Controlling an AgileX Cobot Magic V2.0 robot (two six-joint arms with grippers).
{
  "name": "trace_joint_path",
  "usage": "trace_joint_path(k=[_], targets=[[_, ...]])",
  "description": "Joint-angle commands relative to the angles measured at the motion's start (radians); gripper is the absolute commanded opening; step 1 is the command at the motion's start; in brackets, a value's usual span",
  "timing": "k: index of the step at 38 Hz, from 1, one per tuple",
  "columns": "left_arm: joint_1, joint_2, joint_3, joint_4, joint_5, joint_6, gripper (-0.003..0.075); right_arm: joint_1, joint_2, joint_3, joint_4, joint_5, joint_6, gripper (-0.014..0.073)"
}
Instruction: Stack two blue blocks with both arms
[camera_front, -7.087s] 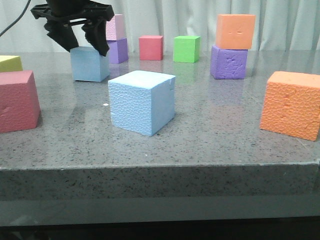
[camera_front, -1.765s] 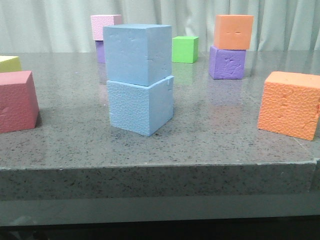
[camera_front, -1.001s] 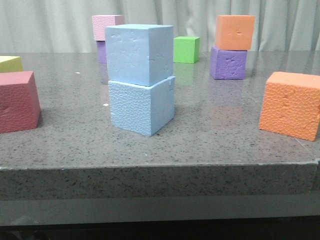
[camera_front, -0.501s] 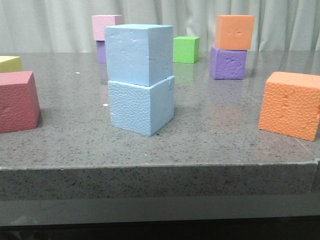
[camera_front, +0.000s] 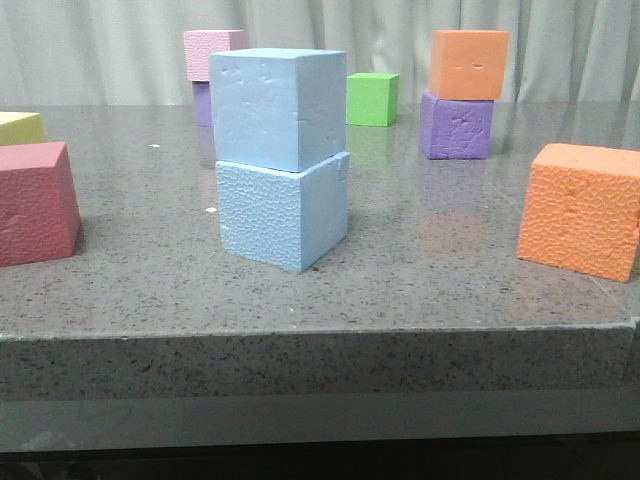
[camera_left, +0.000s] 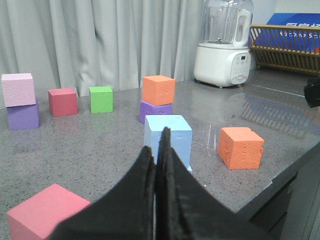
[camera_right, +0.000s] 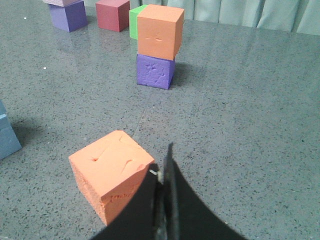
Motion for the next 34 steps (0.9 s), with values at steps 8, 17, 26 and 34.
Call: trace_joint_path(k=[8,17,26,34], targets=[[-0.008,0.01,-0.01,0.039,-0.083,-0.002,-0.002,-0.005,0.005,-0.028,-0.003,-0.07,-0.004,-0.007],[0.117,-0.066,0.096,0.041,-0.087,-0.002,-0.002,-0.005,0.005,-0.028,-0.003,-0.07,-0.004,-0.007],[0.293,-0.179,0.204,0.035,-0.087,-0.002,-0.002,-0.005,0.005,-0.028,-0.003,-0.07,-0.004,-0.007],[0.438,-0.175,0.271,0.035,-0.092,-0.002,-0.002,-0.005,0.005,-0.028,-0.003,-0.068,-0.004,-0.007]])
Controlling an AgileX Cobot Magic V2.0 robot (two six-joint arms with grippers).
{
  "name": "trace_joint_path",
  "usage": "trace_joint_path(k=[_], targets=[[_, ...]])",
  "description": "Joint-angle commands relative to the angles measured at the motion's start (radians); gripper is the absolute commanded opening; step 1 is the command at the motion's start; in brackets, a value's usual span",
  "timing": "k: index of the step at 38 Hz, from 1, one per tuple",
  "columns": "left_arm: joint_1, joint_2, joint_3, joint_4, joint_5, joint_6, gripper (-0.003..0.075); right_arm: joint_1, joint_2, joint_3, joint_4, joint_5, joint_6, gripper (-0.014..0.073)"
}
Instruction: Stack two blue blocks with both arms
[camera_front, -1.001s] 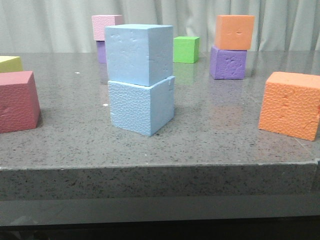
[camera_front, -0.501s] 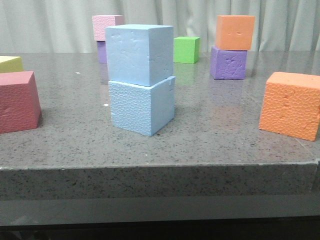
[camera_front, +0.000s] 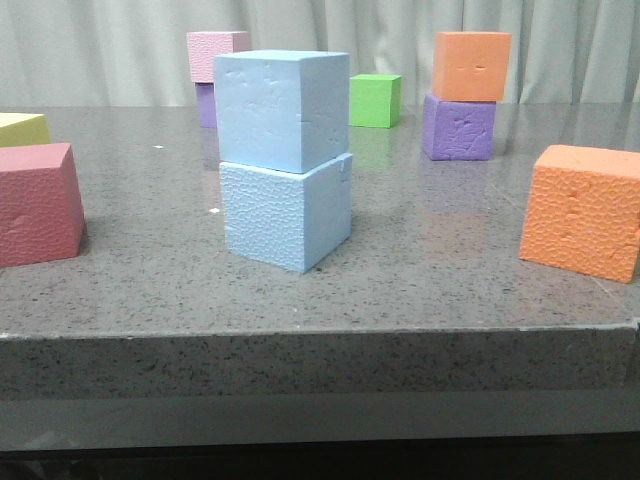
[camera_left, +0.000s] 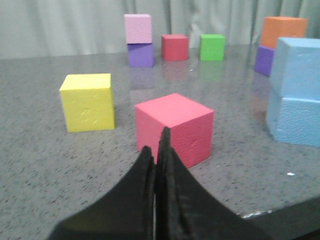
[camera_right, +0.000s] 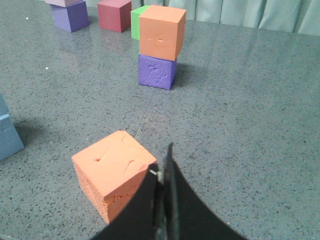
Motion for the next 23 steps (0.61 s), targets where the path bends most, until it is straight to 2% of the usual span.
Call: trace_joint_path(k=[1,15,23], targets=[[0.063,-0.019,0.002,-0.01,-0.089,-0.002,-0.002,-0.005,0.005,-0.028,-0.003,-0.07,-0.004,-0.007],[0.285,-0.019,0.06,-0.012,-0.081,-0.002,-0.002,-0.005,0.005,-0.028,-0.003,-0.068,-0.004,-0.007],[0.304,-0.019,0.06,-0.012,-0.081,-0.002,-0.002,-0.005,0.005,-0.028,-0.003,-0.068,-0.004,-0.007]])
